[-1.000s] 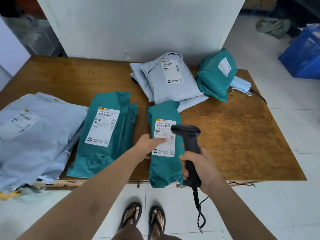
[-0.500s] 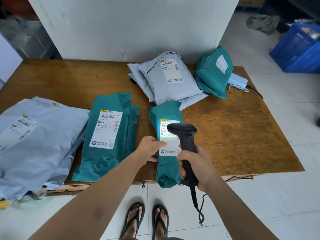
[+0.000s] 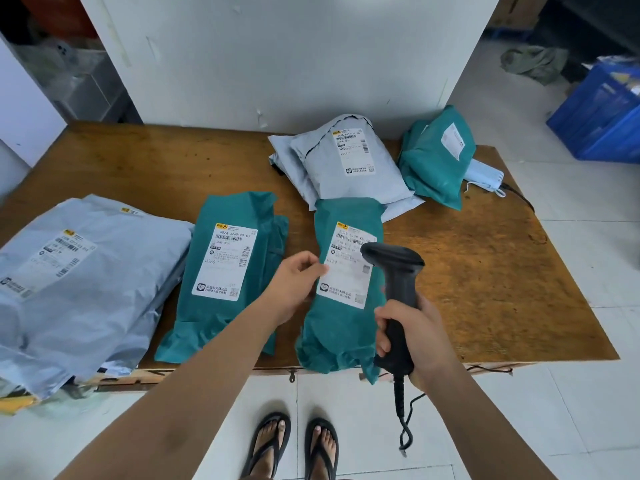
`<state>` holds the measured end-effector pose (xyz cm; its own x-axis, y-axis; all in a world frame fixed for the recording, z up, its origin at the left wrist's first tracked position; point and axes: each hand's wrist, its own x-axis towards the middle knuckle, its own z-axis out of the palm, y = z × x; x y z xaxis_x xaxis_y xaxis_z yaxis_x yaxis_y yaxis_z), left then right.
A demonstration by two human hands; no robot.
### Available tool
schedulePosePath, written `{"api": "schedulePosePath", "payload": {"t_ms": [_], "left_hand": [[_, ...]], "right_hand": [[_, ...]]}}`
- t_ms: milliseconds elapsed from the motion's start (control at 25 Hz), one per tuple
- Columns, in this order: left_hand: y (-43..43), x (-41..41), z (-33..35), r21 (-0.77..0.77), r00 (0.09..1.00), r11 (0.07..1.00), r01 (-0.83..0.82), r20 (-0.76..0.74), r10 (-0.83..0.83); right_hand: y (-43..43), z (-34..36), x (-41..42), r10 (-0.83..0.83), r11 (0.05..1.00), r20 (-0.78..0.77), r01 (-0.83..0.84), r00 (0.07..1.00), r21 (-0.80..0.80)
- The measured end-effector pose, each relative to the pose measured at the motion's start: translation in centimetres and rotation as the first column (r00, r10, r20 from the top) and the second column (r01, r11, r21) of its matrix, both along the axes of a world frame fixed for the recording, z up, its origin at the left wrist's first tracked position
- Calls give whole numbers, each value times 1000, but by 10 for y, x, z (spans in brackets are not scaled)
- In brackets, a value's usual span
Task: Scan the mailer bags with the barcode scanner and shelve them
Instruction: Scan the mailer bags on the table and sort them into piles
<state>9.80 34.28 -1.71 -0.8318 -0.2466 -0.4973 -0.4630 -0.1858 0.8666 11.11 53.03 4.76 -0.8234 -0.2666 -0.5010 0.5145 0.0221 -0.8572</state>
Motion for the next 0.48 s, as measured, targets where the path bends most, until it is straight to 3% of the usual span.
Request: {"api": "schedulePosePath", "payload": {"t_ms": [280, 480], "left_hand": [[-119, 48, 70, -186, 939, 921, -341, -122, 323], [-148, 71, 49, -292, 951, 920, -261, 85, 297]], "right_hand": [[-15, 9, -8, 89, 995, -39, -91, 995, -42], [-37, 1, -3, 186, 982, -21, -187, 982, -30]]}}
